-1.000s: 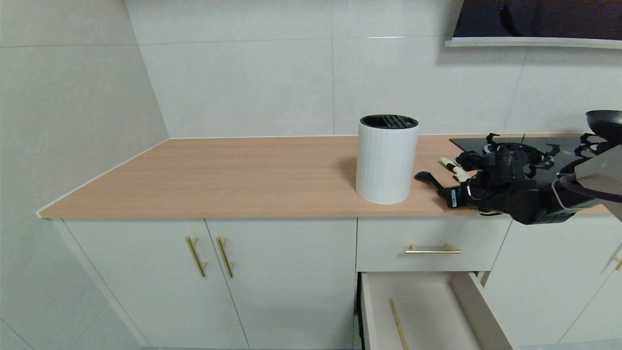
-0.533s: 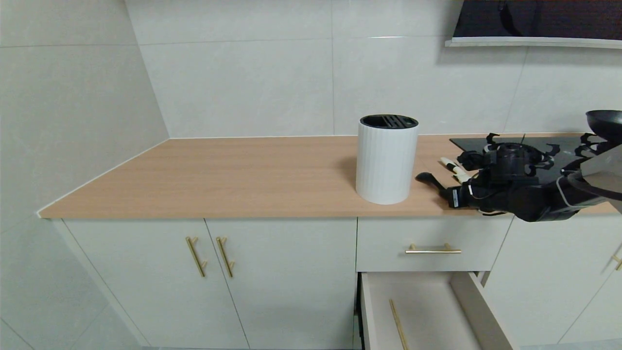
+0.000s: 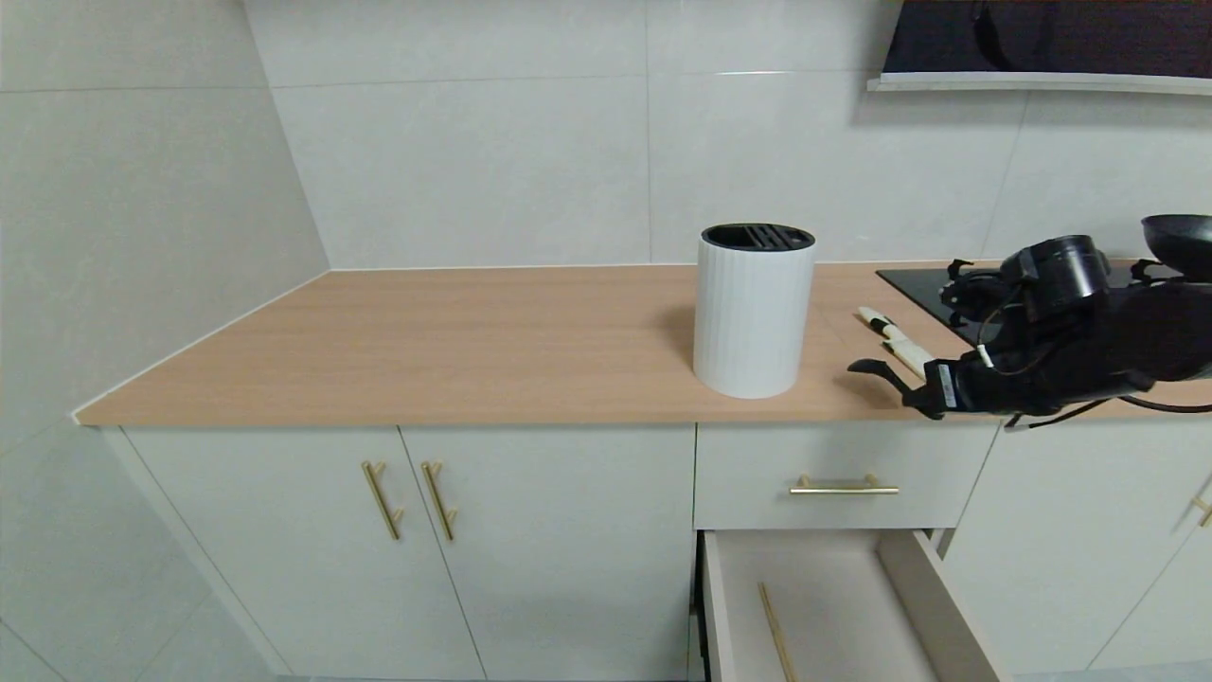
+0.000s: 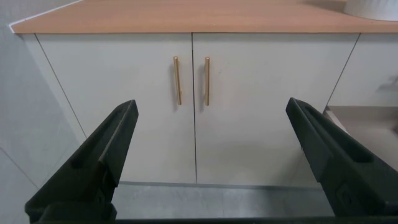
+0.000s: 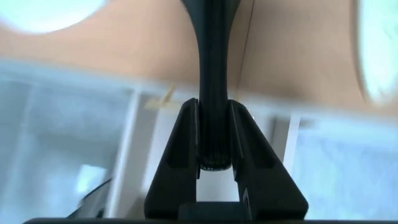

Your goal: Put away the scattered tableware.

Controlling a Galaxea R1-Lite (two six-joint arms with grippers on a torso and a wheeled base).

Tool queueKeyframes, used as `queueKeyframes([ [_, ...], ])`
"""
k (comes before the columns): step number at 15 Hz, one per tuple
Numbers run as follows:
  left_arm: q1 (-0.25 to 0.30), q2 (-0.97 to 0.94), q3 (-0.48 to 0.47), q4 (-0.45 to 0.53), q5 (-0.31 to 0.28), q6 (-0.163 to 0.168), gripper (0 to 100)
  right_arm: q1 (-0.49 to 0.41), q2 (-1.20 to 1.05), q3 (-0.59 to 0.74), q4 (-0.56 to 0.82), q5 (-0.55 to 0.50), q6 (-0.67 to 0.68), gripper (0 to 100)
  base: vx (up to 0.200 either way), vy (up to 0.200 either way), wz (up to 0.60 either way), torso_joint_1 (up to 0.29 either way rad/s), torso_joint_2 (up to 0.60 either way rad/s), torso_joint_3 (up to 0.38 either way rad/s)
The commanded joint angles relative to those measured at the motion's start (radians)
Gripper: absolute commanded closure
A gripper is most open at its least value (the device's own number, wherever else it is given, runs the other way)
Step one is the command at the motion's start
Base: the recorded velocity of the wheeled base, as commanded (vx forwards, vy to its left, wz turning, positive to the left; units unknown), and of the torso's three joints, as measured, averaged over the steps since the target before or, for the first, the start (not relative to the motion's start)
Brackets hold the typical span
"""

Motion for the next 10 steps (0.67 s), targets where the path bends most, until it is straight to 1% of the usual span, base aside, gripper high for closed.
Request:
queueKeyframes([
  [1, 0.000, 0.000, 0.000, 0.000, 0.000, 0.000, 0, 0.017, -0.245, 0.174, 0.019, -0.002, 0.021, 100, 0.000, 0.000, 0.00, 0.000, 0.00, 0.000],
  [2, 0.000, 0.000, 0.000, 0.000, 0.000, 0.000, 0, 0.025, -0.308, 0.233, 0.019, -0.001, 0.026, 100, 0.000, 0.000, 0.00, 0.000, 0.00, 0.000],
  [5, 0.000, 0.000, 0.000, 0.000, 0.000, 0.000, 0, 0.039, -0.430, 0.345, 0.019, 0.002, 0.054, 100, 0.000, 0.000, 0.00, 0.000, 0.00, 0.000],
  [7, 0.000, 0.000, 0.000, 0.000, 0.000, 0.000, 0, 0.040, -0.441, 0.401, 0.018, 0.002, 0.051, 100, 0.000, 0.000, 0.00, 0.000, 0.00, 0.000],
  [10, 0.000, 0.000, 0.000, 0.000, 0.000, 0.000, 0, 0.043, -0.384, 0.468, 0.008, 0.001, 0.044, 100, 0.000, 0.000, 0.00, 0.000, 0.00, 0.000],
])
